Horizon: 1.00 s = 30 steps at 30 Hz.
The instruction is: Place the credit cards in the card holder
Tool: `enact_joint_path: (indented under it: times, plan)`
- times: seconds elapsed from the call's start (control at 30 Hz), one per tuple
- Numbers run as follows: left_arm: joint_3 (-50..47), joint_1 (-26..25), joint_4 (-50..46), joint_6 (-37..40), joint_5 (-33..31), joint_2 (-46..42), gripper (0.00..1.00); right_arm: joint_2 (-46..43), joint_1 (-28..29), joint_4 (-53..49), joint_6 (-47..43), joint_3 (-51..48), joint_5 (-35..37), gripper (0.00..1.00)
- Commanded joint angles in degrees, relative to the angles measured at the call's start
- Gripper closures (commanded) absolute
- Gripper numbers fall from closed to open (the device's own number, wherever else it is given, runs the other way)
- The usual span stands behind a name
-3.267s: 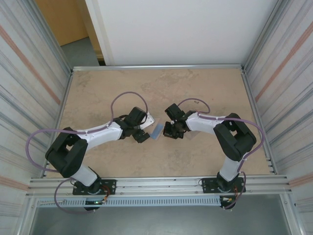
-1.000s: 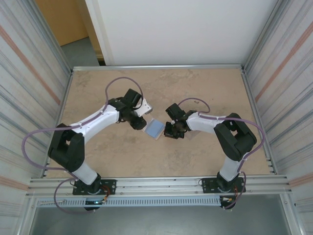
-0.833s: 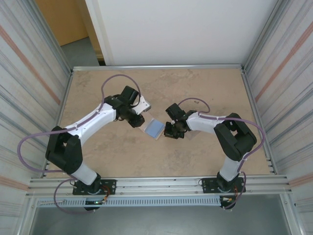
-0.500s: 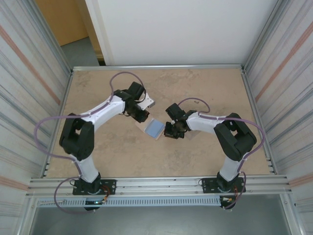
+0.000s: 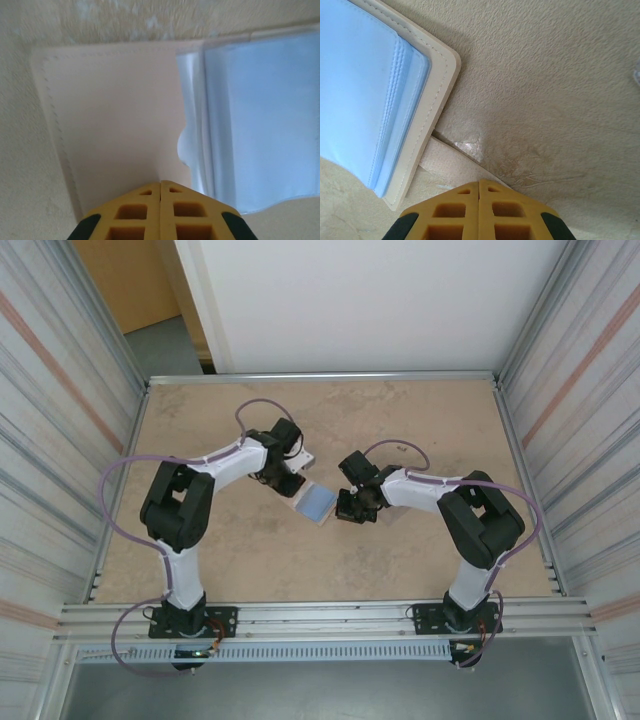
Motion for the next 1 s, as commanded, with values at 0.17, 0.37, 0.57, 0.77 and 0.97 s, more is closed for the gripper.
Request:
enact_joint_path:
  times: [0.17,0.37,0.57,0.77,0.97]
  plan:
    - [-7.1,-1.2,3.7,-0.2,-0.5,-2.2,1.0,-1.3,1.7,-2.5,0.2,-0.8,1.3,1.0]
    - [-13.4,-3.1,6.3,-0.1,0.5,-6.9,1.0,-3.7,3.2,-4.2,0.6,-1.1,2.4,1.0]
    - [-19.1,-3.7,9.3,0.1,0.8,-13.6,1.0,-7.5,4.9,-6.3,1.5,-1.6,3.6,1.0]
    - [-18.8,-3.8,10.6,1.2,0.5,-13.1,1.0,-8.8,3.9,-4.7,2.1,-1.0,2.0,1.0]
    - [-18.2,-3.7,11.2,1.7,-0.5,-12.2,1.0,-4.9,1.4,-2.3,1.0,2.2,-0.9,1.0]
